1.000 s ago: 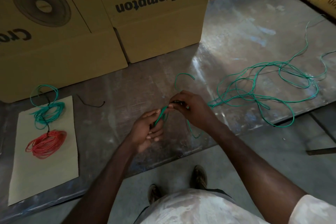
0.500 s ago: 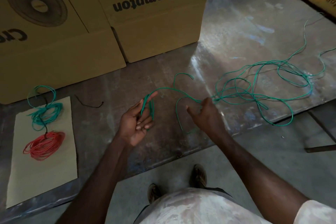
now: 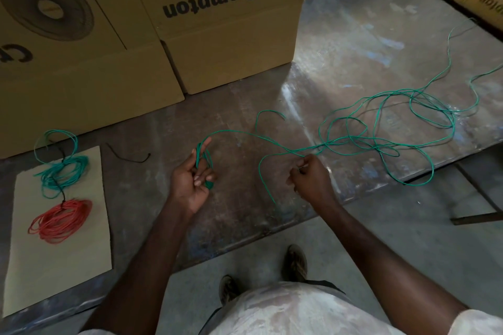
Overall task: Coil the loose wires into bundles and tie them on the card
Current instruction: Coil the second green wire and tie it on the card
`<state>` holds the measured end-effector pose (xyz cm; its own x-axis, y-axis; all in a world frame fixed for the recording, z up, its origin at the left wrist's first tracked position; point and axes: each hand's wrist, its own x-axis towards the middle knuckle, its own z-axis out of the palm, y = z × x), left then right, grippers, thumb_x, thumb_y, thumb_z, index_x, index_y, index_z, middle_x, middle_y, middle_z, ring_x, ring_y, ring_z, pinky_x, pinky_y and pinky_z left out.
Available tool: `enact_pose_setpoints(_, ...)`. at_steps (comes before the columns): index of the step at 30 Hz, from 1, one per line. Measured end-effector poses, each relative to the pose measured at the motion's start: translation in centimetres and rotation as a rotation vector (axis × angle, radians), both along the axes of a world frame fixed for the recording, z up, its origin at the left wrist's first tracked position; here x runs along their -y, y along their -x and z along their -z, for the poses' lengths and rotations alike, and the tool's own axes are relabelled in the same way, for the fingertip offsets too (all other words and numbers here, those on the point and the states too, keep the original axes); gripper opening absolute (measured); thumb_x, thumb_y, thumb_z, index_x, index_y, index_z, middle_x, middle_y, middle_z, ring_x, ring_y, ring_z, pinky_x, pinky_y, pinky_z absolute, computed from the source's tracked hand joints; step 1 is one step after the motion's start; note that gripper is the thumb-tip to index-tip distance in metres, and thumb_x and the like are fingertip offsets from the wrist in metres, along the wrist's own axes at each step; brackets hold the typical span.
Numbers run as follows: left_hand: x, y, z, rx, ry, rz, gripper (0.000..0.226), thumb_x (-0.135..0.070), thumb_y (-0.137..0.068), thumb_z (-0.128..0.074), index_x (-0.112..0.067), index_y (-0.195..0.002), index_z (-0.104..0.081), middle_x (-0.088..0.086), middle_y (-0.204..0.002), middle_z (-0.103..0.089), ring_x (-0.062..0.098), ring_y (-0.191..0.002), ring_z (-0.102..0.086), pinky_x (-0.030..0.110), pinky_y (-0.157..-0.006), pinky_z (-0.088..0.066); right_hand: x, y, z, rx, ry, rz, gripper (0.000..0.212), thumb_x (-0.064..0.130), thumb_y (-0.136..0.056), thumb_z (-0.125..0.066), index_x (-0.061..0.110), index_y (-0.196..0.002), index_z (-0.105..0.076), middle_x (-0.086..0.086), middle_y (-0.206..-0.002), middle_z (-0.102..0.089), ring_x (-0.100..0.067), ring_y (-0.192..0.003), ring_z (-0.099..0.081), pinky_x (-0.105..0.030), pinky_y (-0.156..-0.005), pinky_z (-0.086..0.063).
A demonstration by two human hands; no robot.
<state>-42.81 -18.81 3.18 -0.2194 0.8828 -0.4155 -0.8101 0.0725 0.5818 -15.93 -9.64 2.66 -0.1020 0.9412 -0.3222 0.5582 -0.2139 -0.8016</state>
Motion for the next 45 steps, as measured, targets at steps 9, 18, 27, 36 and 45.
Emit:
enact_pose_setpoints(9, 1.0, 0.5, 2.7, 0.003, 0.065, -0.019, 0.038, -0.028, -0.108, -0.041, -0.011, -0.133, -0.063, -0.006, -0.042, -0.025, 0.006, -0.031, -0.026, 0.020, -0.046, -0.038, -2.5, -1.4, -4.9, -0.600, 0.034, 0.326, 0.024, 0.005, -0.101, -0.057, 0.021, -0.089, -0.043, -0.017, -0.065, -0.059, -0.013, -0.034, -0.035, -0.016, -0.039, -0.025)
enact_pose_setpoints(18, 2.1, -1.2, 3.5, 0.001, 0.171, -0.059, 0.040, -0.025, -0.113, -0.034, -0.008, -0.137, -0.062, -0.005, -0.039, -0.023, 0.005, -0.030, -0.024, 0.020, -0.042, -0.039, -5.0, -1.2, -4.6, -1.026, 0.241, 0.513, 0.013, 0.011, -0.109, -0.053, 0.009, -0.097, -0.049, -0.016, -0.071, -0.063, -0.021, -0.066, -0.073, -0.031, -0.060, -0.063)
enact_pose_setpoints(27, 2.2, -1.2, 3.4, 0.002, 0.214, -0.117, 0.041, -0.022, -0.113, -0.034, -0.008, -0.139, -0.061, -0.006, -0.040, -0.024, 0.006, -0.030, -0.025, 0.018, -0.042, -0.037, -3.4, -1.5, -0.9, 0.237, -0.088, -0.125, 0.015, 0.037, -0.088, -0.069, 0.028, -0.100, -0.068, -0.016, -0.101, -0.066, -0.030, -0.086, -0.063, -0.039, -0.078, -0.056)
enact_pose_setpoints(36, 0.5, -1.3, 2.5, 0.003, 0.165, -0.123, 0.042, -0.027, -0.114, -0.035, -0.009, -0.141, -0.061, -0.007, -0.043, -0.025, 0.005, -0.031, -0.025, 0.019, -0.043, -0.036, 3.2, 3.3, 1.9, 0.398, -0.317, -0.519, 0.029, 0.030, -0.096, -0.066, 0.008, -0.115, -0.067, -0.016, -0.114, -0.064, -0.039, -0.102, -0.066, -0.040, -0.086, -0.051)
enact_pose_setpoints(45, -0.2, -0.3, 1.0, 0.038, 0.059, -0.141, 0.043, -0.029, -0.113, -0.036, -0.006, -0.141, -0.060, -0.006, -0.043, -0.025, 0.006, -0.032, -0.026, 0.019, -0.046, -0.037, 4.1, 4.1, 5.7, 0.388, -0.308, -0.610, 0.006, 0.017, -0.091, -0.066, 0.012, -0.094, -0.065, -0.012, -0.101, -0.062, -0.039, -0.090, -0.068, -0.039, -0.071, -0.052)
